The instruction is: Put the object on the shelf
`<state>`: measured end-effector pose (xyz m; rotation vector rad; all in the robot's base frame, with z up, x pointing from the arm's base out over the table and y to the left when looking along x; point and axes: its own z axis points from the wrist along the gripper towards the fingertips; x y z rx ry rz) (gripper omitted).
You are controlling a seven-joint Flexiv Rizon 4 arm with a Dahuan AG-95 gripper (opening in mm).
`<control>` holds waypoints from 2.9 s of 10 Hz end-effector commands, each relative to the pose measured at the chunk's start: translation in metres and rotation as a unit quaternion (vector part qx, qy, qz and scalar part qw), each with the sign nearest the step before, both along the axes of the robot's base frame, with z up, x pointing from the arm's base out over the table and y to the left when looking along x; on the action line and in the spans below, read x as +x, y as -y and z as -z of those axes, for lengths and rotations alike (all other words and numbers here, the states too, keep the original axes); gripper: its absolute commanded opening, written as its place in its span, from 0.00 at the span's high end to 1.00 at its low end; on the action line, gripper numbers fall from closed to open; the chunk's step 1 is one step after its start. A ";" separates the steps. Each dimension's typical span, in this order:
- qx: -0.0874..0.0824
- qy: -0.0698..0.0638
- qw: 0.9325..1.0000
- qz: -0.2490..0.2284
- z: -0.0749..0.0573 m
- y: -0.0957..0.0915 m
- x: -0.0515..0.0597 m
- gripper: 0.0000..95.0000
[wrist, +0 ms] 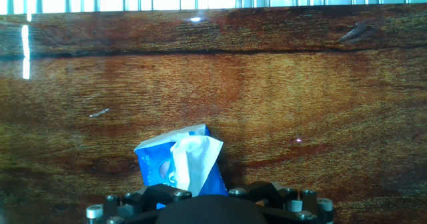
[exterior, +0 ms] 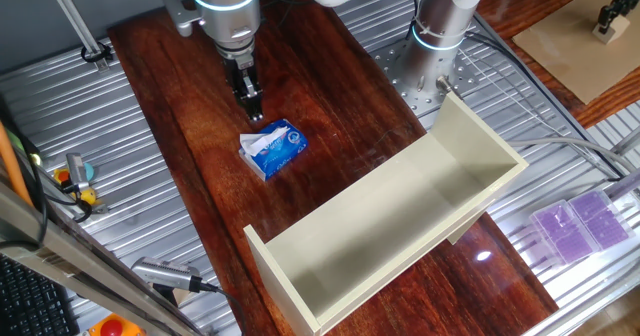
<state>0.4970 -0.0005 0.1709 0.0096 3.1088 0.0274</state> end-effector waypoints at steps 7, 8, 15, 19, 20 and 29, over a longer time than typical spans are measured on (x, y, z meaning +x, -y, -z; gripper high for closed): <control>0.000 -0.002 1.000 0.000 0.001 0.000 0.003 1.00; 0.000 -0.002 1.000 0.000 0.001 0.000 0.003 1.00; 0.000 -0.002 1.000 0.000 0.001 0.000 0.003 1.00; 0.000 -0.002 1.000 0.000 0.001 0.000 0.003 1.00; 0.000 -0.002 1.000 0.000 0.001 0.000 0.003 1.00; 0.005 -0.006 0.995 -0.096 0.047 -0.021 0.013 1.00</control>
